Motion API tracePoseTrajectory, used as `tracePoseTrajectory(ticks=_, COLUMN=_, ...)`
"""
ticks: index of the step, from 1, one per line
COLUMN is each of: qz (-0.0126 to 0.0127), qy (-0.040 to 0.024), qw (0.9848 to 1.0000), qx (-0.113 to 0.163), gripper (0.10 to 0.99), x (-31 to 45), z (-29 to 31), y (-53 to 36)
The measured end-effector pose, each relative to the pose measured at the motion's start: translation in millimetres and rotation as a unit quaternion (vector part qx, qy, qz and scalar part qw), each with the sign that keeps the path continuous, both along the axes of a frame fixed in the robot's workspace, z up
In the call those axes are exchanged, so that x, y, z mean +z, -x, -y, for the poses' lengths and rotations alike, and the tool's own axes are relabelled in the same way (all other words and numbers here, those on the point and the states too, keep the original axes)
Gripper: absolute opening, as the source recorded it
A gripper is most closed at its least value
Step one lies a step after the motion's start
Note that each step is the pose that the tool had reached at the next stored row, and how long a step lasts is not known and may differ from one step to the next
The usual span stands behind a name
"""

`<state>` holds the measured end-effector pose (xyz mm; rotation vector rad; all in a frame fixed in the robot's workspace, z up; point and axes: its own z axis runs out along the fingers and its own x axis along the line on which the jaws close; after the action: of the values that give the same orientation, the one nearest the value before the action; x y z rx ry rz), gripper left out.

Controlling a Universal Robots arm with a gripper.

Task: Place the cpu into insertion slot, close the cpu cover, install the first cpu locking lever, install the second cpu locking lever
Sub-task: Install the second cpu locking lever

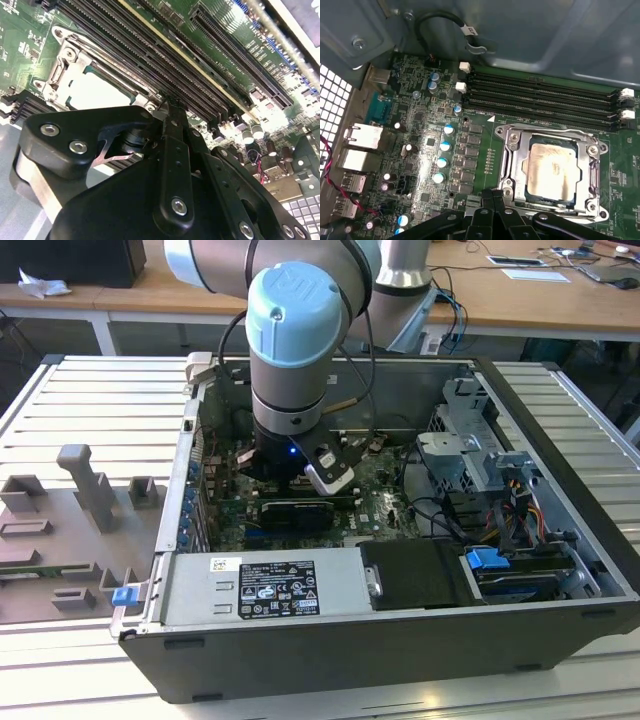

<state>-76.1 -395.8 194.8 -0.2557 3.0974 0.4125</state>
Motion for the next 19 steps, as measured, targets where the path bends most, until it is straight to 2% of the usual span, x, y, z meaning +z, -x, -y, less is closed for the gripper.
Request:
tracePoseTrajectory(ticks=6, qz=0.0, qy=0.0, qw=1.0, qx=0.001, gripper=0.106, x=-1.2, z=0.0, y=0.4)
tracePoseTrajectory(ticks=9, qz=0.0003, qy=-0.0005, qw=1.0, qx=0.001, gripper=0.106, x=0.6, z=-0.1, y=0.3)
tracePoseTrajectory(ticks=19, qz=0.0, qy=-0.0006, qw=1.0, qx=0.001, gripper=0.106, x=24.1, z=0.0, y=0.4)
